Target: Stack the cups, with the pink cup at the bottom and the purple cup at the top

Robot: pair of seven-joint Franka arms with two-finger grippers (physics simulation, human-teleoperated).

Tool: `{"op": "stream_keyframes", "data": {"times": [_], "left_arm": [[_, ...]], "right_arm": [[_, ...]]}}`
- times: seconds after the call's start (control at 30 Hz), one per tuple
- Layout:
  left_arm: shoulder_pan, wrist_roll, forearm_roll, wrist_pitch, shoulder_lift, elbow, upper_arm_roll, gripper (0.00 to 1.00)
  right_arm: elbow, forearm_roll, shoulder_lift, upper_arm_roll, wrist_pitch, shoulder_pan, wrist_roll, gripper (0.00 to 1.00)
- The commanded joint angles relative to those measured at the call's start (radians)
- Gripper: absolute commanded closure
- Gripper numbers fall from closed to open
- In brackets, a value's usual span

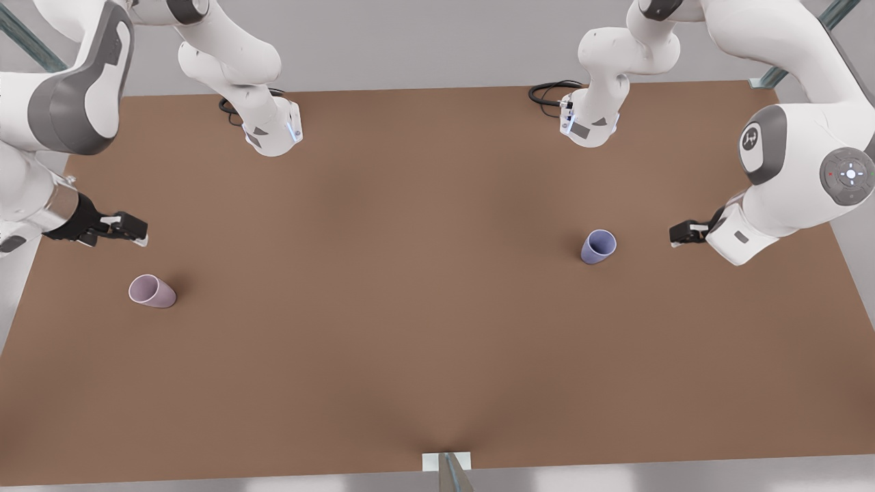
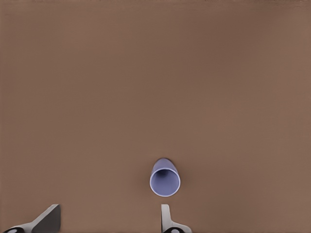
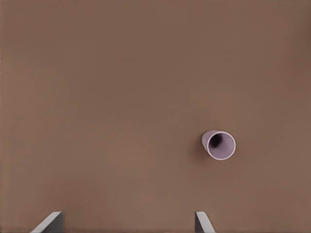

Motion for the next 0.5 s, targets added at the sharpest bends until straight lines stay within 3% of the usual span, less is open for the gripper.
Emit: {"op": "stream_keyframes", "data": {"times": [0.0, 0.27, 0.3, 0.47], "left_arm": [[0.000, 0.025, 0.003, 0.032, -0.001, 0.001, 0.000, 0.00], [0.000, 0.026, -0.005, 0.015, 0.002, -0.013, 0.005, 0.00], [0.000, 0.026, -0.007, 0.009, 0.004, -0.015, 0.005, 0.00], [0.000, 0.030, -0.007, 0.000, 0.007, -0.015, 0.009, 0.00]], "right_arm": [[-0.005, 0.006, 0.003, 0.000, 0.043, -0.002, -0.027, 0.00], [-0.178, 0.004, -0.002, -0.012, 0.185, -0.047, -0.105, 0.00], [-0.267, -0.011, -0.040, -0.012, 0.285, -0.044, -0.142, 0.00], [-0.465, 0.011, -0.075, -0.188, 0.427, -0.027, -0.334, 0.00]]}}
